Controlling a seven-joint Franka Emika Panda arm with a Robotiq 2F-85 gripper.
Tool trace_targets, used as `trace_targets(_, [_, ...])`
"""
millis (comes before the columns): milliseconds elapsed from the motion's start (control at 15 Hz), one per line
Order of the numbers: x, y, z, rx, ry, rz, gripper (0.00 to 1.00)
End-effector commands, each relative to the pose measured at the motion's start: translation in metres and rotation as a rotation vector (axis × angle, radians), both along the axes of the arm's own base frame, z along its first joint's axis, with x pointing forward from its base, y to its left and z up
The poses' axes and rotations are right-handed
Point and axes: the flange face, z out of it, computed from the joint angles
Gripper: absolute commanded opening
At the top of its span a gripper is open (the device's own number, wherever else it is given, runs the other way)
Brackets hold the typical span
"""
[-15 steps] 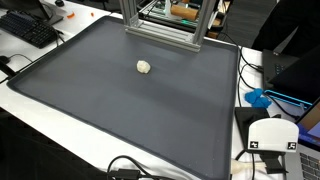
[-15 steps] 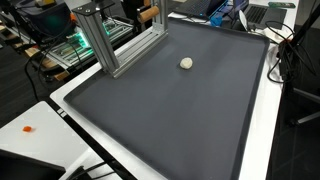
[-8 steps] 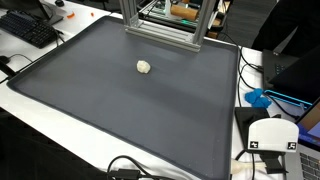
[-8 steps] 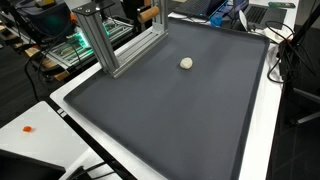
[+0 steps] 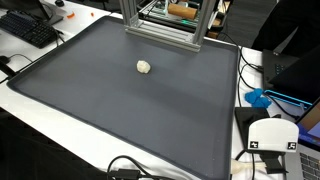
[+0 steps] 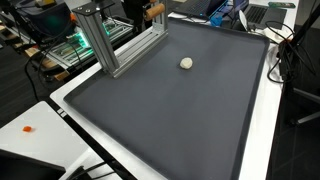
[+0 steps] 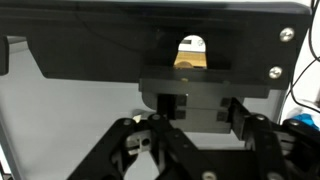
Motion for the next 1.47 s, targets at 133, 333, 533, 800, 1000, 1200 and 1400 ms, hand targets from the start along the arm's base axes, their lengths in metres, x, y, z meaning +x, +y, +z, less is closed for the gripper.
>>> trace_targets(133, [0.044,0.004,0.023,-0.034,-0.02,0.073,0.35])
trace_targets(333, [0.068,0.007,0.023,-0.006,-0.029,0.093,0.35])
trace_targets(533, [0.089,0.005,0.015,0.018,-0.053,0.091,0.35])
trace_targets(800, [0.112,-0.002,-0.004,0.029,-0.12,0.103,0.35])
trace_targets(1000, [0.124,-0.008,-0.018,0.025,-0.164,0.126,0.35])
trace_targets(1200, [0.133,-0.016,-0.032,0.01,-0.184,0.146,0.35])
trace_targets(1400, [0.137,-0.015,-0.035,0.025,-0.173,0.127,0.6])
